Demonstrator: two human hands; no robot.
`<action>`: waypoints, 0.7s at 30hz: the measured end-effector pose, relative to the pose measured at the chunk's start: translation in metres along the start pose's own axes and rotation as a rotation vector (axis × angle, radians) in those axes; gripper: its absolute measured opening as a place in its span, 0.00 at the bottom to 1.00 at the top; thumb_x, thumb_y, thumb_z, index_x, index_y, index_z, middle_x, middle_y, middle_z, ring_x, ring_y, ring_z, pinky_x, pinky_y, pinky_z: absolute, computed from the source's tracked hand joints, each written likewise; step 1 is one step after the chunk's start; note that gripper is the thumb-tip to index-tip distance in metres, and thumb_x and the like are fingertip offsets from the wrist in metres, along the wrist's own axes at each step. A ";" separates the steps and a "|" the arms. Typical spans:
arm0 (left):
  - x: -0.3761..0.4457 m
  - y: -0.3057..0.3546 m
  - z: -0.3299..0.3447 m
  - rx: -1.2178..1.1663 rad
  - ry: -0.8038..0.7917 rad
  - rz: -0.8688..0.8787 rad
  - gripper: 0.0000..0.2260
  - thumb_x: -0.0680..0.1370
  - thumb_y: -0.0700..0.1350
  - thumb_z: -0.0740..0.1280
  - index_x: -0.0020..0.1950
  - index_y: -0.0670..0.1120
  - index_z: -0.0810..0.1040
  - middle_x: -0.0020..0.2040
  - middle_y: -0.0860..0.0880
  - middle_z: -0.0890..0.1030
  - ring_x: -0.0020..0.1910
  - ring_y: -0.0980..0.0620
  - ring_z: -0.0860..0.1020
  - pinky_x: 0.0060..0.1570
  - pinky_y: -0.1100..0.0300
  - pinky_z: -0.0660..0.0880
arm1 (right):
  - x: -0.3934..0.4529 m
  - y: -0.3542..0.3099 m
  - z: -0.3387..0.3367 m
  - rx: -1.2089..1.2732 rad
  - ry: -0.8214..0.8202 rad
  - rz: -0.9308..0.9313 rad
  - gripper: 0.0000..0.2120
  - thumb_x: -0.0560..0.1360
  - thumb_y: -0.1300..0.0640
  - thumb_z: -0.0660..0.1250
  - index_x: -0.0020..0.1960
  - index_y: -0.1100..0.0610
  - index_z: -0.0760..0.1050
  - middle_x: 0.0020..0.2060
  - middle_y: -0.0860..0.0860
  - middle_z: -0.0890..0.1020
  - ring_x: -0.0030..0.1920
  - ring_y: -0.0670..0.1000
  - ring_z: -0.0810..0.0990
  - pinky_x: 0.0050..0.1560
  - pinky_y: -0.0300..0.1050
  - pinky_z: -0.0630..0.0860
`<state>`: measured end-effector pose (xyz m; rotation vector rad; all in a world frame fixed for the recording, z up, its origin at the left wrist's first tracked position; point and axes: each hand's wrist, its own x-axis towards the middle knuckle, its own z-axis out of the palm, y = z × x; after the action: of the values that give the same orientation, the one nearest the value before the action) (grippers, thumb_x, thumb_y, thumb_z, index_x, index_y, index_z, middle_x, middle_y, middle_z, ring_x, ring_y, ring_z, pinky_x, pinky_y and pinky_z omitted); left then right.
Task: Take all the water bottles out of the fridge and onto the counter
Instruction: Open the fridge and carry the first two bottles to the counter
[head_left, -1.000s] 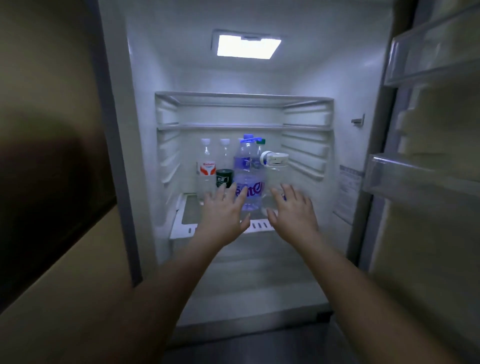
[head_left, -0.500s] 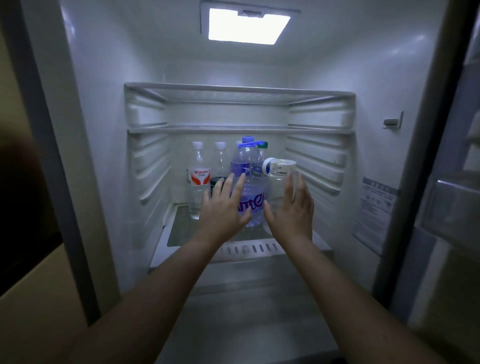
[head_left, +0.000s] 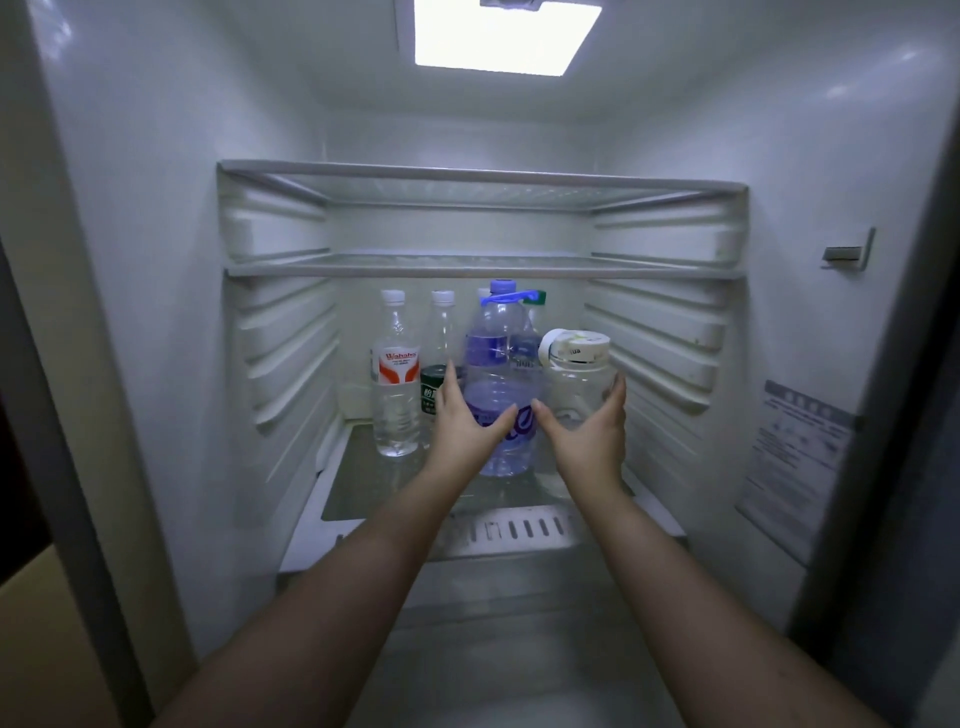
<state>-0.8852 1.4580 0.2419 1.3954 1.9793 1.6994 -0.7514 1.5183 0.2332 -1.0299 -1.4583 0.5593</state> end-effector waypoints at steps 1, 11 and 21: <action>0.002 0.001 0.003 -0.009 0.016 -0.008 0.48 0.71 0.55 0.76 0.80 0.48 0.49 0.78 0.45 0.56 0.76 0.46 0.61 0.73 0.49 0.63 | 0.001 0.001 0.000 0.034 -0.008 0.007 0.55 0.63 0.42 0.79 0.78 0.55 0.51 0.73 0.57 0.66 0.71 0.58 0.68 0.67 0.57 0.69; 0.012 0.017 0.036 -0.020 0.214 -0.158 0.49 0.66 0.59 0.78 0.78 0.47 0.55 0.76 0.44 0.57 0.73 0.43 0.62 0.67 0.46 0.66 | 0.001 0.003 -0.009 0.142 -0.060 0.020 0.45 0.64 0.45 0.79 0.73 0.54 0.60 0.62 0.53 0.74 0.60 0.52 0.75 0.54 0.44 0.70; 0.002 0.021 0.034 -0.165 0.224 -0.130 0.45 0.66 0.56 0.79 0.76 0.49 0.59 0.74 0.47 0.68 0.71 0.46 0.69 0.59 0.56 0.68 | -0.011 -0.007 -0.016 0.199 -0.101 0.004 0.38 0.64 0.47 0.80 0.67 0.52 0.65 0.59 0.50 0.76 0.58 0.50 0.76 0.51 0.43 0.71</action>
<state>-0.8529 1.4799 0.2496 1.0396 1.9364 1.9798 -0.7390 1.5018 0.2364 -0.8578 -1.4565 0.7526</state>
